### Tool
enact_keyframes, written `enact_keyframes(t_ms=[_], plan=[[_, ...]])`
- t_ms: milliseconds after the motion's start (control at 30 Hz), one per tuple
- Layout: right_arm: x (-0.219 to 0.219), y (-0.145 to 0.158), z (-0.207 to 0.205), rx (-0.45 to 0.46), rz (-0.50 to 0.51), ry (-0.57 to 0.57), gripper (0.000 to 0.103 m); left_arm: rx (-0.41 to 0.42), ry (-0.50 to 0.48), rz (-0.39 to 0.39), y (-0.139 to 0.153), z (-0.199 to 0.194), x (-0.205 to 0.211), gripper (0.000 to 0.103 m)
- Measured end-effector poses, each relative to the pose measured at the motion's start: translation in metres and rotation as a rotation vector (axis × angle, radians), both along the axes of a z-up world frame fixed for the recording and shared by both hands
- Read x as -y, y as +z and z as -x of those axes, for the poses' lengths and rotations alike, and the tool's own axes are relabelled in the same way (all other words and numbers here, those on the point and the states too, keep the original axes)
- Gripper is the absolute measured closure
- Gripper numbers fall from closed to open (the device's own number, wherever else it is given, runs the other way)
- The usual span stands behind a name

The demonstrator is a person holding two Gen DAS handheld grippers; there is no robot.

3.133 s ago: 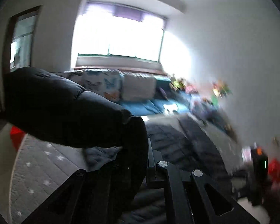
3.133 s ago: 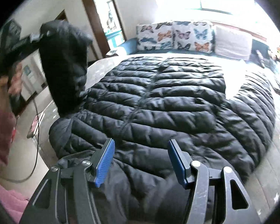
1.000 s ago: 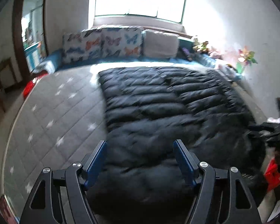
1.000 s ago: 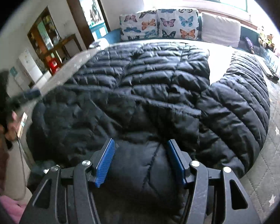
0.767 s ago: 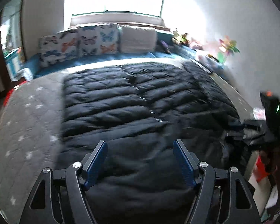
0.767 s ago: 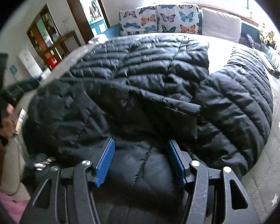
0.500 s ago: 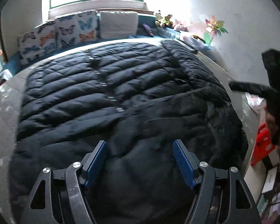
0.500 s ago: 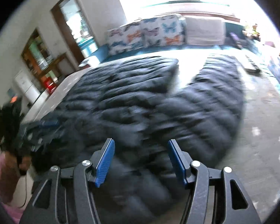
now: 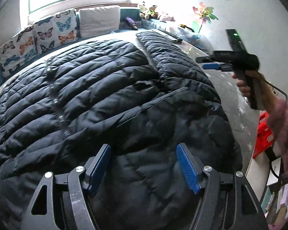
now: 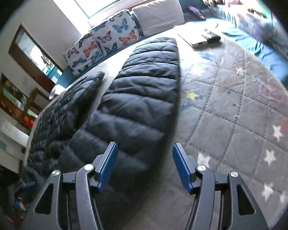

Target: Fold large clothes

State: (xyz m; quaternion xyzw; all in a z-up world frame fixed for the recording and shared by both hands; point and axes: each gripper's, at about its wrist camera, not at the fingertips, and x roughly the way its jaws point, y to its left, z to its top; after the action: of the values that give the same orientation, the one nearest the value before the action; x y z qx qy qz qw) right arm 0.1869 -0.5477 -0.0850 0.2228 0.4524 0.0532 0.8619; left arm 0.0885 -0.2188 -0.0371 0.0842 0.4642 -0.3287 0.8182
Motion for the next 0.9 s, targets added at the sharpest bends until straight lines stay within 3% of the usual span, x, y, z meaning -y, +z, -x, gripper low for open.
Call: enact_keyframes(t_ms=[633, 700, 767, 867, 900], plan=[[0.028, -0.029, -0.086, 0.096, -0.371, 0.060, 0.039, -0.057, -0.073, 0.009, -0.014, -0.024, 0.037, 0.030], [0.025, -0.029, -0.089, 0.101, -0.373, 0.071, 0.044, -0.060, -0.073, 0.010, -0.015, -0.027, 0.038, 0.030], [0.022, -0.031, -0.089, 0.092, -0.375, 0.072, 0.066, -0.061, -0.071, 0.010, -0.016, -0.028, 0.039, 0.030], [0.024, -0.024, -0.087, 0.111, -0.375, 0.053, 0.083, -0.053, -0.073, 0.013, -0.014, -0.029, 0.040, 0.030], [0.026, -0.021, -0.087, 0.123, -0.382, 0.048, 0.085, -0.050, -0.073, 0.011, -0.013, -0.028, 0.040, 0.030]])
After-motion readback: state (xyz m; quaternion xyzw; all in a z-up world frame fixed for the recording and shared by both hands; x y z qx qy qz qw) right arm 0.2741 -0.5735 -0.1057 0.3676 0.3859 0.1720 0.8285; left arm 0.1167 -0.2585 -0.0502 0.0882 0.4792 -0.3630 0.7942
